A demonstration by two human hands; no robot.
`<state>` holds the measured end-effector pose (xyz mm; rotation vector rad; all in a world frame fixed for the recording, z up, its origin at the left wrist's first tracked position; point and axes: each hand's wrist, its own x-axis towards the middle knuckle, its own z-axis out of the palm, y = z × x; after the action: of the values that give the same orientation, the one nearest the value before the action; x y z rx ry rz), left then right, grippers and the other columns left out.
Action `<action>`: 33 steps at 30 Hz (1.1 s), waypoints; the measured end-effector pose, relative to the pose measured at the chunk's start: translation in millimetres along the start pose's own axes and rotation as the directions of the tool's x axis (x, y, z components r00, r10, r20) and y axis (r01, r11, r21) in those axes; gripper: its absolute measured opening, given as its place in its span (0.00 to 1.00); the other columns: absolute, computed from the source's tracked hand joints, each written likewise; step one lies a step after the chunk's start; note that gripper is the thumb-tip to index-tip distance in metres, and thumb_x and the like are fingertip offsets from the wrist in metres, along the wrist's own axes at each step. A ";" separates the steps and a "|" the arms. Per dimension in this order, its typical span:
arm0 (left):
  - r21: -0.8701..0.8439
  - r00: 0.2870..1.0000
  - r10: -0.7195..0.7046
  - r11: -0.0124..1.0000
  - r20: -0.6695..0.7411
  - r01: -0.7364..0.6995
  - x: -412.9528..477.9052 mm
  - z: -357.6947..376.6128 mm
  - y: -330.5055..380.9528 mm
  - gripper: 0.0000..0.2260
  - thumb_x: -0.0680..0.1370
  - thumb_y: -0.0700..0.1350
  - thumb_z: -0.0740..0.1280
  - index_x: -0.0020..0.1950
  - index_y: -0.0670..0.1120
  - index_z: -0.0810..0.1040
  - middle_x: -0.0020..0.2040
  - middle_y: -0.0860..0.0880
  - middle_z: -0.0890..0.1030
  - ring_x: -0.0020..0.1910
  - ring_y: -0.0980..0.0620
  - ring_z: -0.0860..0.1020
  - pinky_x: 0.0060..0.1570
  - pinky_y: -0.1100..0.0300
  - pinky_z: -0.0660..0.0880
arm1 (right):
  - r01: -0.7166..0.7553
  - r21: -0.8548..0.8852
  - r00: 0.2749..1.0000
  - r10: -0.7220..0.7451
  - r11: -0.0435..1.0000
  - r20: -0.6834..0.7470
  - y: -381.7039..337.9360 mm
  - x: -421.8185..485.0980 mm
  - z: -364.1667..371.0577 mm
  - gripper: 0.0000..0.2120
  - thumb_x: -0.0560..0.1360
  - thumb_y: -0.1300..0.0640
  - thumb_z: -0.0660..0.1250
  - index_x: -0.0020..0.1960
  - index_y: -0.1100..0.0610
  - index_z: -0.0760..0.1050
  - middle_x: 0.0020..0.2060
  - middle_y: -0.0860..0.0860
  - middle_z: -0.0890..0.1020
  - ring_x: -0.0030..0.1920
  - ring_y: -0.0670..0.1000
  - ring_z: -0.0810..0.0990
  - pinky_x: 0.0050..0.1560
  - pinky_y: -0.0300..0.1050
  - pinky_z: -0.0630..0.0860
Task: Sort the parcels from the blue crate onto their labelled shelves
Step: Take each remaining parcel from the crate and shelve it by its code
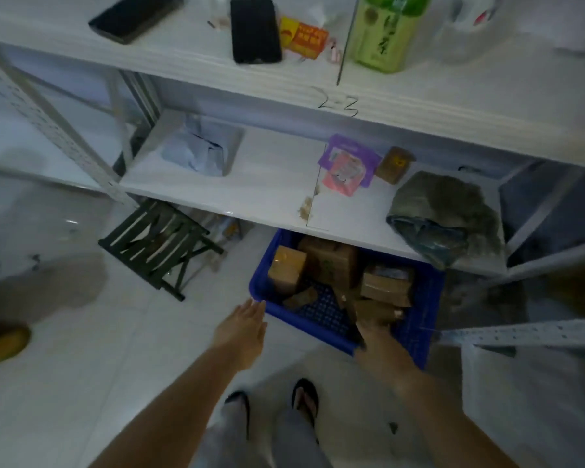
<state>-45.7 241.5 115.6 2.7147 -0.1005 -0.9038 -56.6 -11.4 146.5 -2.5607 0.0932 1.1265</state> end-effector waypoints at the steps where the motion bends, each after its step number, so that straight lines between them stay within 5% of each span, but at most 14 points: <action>1: -0.008 1.000 -0.012 1.000 0.025 0.013 19.6 11.1 -10.6 0.23 0.83 0.50 0.47 0.77 0.47 0.48 0.78 0.49 0.50 0.77 0.52 0.49 0.74 0.59 0.48 | -0.006 0.013 1.000 0.006 1.000 0.026 -3.6 24.4 10.1 0.28 0.82 0.55 0.56 0.78 0.57 0.49 0.77 0.53 0.54 0.76 0.52 0.55 0.74 0.45 0.57; 6: -0.109 0.989 -0.051 0.992 0.142 0.067 135.4 69.6 -55.2 0.25 0.82 0.50 0.49 0.77 0.48 0.46 0.78 0.51 0.49 0.77 0.53 0.48 0.73 0.61 0.48 | -0.082 0.093 0.991 0.071 0.992 0.114 -17.1 156.3 71.3 0.32 0.81 0.51 0.57 0.78 0.54 0.44 0.78 0.47 0.47 0.78 0.48 0.48 0.74 0.43 0.54; 12: -0.303 0.998 0.056 0.952 0.011 -0.050 263.8 130.6 -76.5 0.27 0.82 0.48 0.52 0.76 0.56 0.41 0.78 0.56 0.46 0.76 0.55 0.49 0.72 0.59 0.53 | -0.171 0.308 0.984 0.175 0.936 0.016 -22.2 296.0 124.1 0.37 0.79 0.52 0.63 0.78 0.56 0.44 0.78 0.51 0.50 0.76 0.51 0.55 0.70 0.43 0.62; 17: -0.463 0.985 -0.132 0.884 -0.113 0.065 333.6 174.7 -87.1 0.28 0.80 0.42 0.54 0.78 0.48 0.46 0.78 0.51 0.50 0.76 0.52 0.48 0.72 0.59 0.52 | -0.119 0.490 0.981 0.179 0.864 -0.079 -14.9 390.7 137.3 0.40 0.77 0.49 0.65 0.78 0.58 0.45 0.77 0.54 0.57 0.75 0.54 0.60 0.69 0.46 0.63; 21: -0.545 0.929 -0.282 0.831 -0.238 0.112 345.7 208.2 -64.9 0.27 0.77 0.39 0.56 0.76 0.44 0.54 0.72 0.47 0.61 0.72 0.46 0.54 0.71 0.54 0.58 | -0.132 0.683 0.978 0.206 0.719 -0.028 -22.4 441.3 146.8 0.55 0.67 0.40 0.73 0.78 0.58 0.41 0.76 0.55 0.59 0.74 0.55 0.61 0.72 0.53 0.63; 23: -0.677 0.906 -0.356 0.727 -0.228 0.115 344.6 220.8 -53.4 0.25 0.76 0.37 0.56 0.73 0.47 0.61 0.67 0.48 0.65 0.66 0.49 0.60 0.64 0.61 0.61 | -0.188 0.759 0.959 0.285 0.623 0.003 -22.5 453.8 152.2 0.63 0.60 0.37 0.76 0.78 0.56 0.39 0.74 0.56 0.60 0.72 0.56 0.64 0.71 0.53 0.65; 27: -0.771 0.974 -0.103 0.630 -0.200 -0.092 331.7 235.1 -34.9 0.29 0.74 0.29 0.54 0.72 0.50 0.66 0.66 0.54 0.69 0.64 0.56 0.67 0.64 0.62 0.67 | -0.344 0.717 0.866 0.500 0.606 -0.007 4.5 455.6 153.3 0.68 0.57 0.36 0.77 0.76 0.55 0.31 0.77 0.56 0.50 0.75 0.61 0.53 0.72 0.55 0.58; 30: -0.763 0.989 0.051 0.631 -0.140 -0.141 322.7 247.3 -29.4 0.33 0.72 0.28 0.52 0.71 0.57 0.67 0.65 0.54 0.74 0.62 0.57 0.73 0.62 0.58 0.72 | -0.407 0.698 0.814 0.581 0.589 -0.016 33.1 445.2 153.2 0.62 0.58 0.42 0.79 0.77 0.55 0.44 0.74 0.57 0.57 0.73 0.61 0.59 0.70 0.56 0.64; 33: -0.791 0.997 0.018 0.607 -0.076 -0.072 316.9 249.8 -21.4 0.35 0.74 0.30 0.53 0.68 0.67 0.62 0.64 0.62 0.72 0.61 0.65 0.70 0.61 0.65 0.70 | -0.380 0.829 0.805 0.587 0.410 0.079 52.5 426.3 154.4 0.50 0.59 0.43 0.79 0.73 0.54 0.60 0.67 0.55 0.71 0.66 0.57 0.71 0.66 0.57 0.71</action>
<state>58.9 154.1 -264.8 1.8677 0.2082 -0.6241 115.9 23.1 -274.7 -1.7593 1.2205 0.6533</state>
